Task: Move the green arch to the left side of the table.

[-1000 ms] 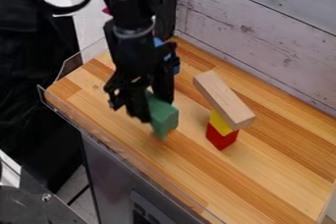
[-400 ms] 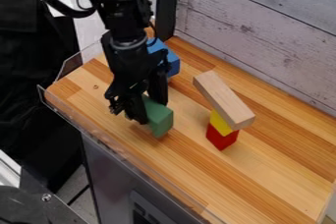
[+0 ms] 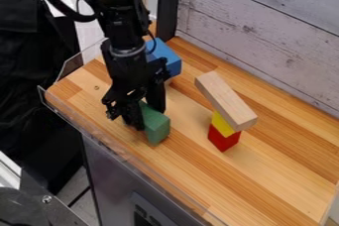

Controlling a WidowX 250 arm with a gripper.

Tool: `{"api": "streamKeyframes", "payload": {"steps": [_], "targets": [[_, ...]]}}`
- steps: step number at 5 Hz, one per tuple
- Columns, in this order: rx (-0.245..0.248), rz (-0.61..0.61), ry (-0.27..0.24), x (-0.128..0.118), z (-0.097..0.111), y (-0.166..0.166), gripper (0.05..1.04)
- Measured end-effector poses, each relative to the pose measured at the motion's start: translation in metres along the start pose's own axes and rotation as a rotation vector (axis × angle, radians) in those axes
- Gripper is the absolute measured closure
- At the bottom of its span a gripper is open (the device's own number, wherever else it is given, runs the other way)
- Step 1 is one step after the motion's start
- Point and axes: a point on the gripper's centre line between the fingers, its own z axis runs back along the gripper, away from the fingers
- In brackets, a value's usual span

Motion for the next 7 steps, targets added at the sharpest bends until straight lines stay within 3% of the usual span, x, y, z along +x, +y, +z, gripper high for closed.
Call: {"api": "streamKeyframes", "payload": {"steps": [1,2,3,4,6,7], "targets": [[0.012,-0.014,0.010,-0.001,0.001,0.000,0.157],[0.008,-0.023,-0.003,-0.004,0.010,-0.003,0.082],[-0.047,-0.044,-0.030,-0.005,0.032,-0.014,0.083],[-0.068,-0.174,-0.088,-0.016,0.070,-0.032,0.083],[-0.024,-0.510,-0.112,-0.034,0.126,-0.049,0.083],[0.023,-0.617,-0.090,-0.045,0.129,-0.063,0.083]]}}
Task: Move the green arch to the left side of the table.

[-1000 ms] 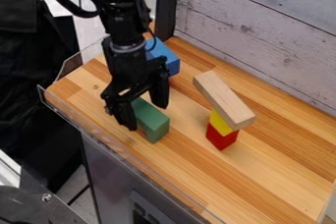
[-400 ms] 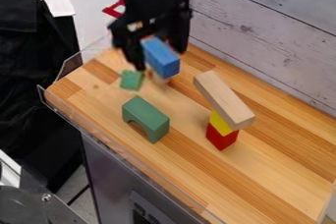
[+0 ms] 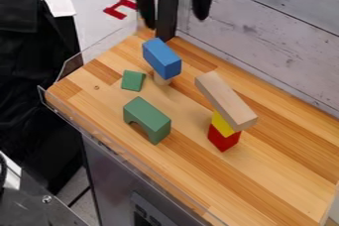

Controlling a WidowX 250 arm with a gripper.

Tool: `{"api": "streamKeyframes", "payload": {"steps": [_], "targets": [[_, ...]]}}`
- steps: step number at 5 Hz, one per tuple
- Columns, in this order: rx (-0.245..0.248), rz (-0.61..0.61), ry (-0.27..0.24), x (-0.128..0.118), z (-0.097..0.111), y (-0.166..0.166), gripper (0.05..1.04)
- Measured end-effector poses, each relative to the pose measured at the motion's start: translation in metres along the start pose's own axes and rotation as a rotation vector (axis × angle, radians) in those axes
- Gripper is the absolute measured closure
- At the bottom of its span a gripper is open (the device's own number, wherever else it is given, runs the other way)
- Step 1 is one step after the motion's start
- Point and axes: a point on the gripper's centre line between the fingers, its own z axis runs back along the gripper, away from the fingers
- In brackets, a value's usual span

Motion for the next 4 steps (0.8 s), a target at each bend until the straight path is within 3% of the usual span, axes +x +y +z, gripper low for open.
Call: {"api": "streamKeyframes", "payload": {"steps": [1,2,3,4], "targets": [[-0.003,-0.089,0.028,-0.010,0.005,-0.019,0.083],[-0.017,-0.065,0.027,-0.014,0.002,-0.023,0.083],[0.005,-0.026,0.048,-0.016,-0.009,-0.018,0.083],[0.061,0.112,0.041,-0.020,-0.027,-0.004,0.083]]}}
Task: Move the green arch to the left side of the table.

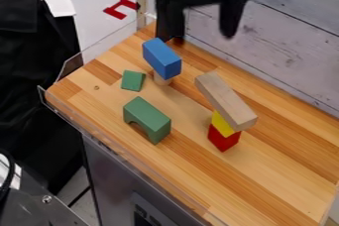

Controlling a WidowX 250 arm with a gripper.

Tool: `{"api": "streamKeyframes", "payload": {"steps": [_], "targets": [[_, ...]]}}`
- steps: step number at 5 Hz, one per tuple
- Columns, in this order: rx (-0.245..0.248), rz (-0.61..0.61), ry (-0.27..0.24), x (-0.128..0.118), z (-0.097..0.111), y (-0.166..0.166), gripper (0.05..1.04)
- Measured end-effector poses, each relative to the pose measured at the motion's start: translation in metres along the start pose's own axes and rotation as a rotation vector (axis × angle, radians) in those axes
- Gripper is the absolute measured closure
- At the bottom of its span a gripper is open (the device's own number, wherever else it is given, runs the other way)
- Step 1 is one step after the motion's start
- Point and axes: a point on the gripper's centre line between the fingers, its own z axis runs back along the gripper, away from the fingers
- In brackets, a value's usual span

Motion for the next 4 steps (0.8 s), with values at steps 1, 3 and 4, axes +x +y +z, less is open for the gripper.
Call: {"api": "streamKeyframes", "payload": {"steps": [1,3,4], "targets": [[-0.008,0.031,-0.007,-0.0037,-0.0058,0.0019,0.083],[-0.008,0.032,-0.007,-0.0035,-0.0066,0.0019,0.083],[-0.006,0.032,-0.006,-0.0039,-0.0065,0.0024,0.083]]}}
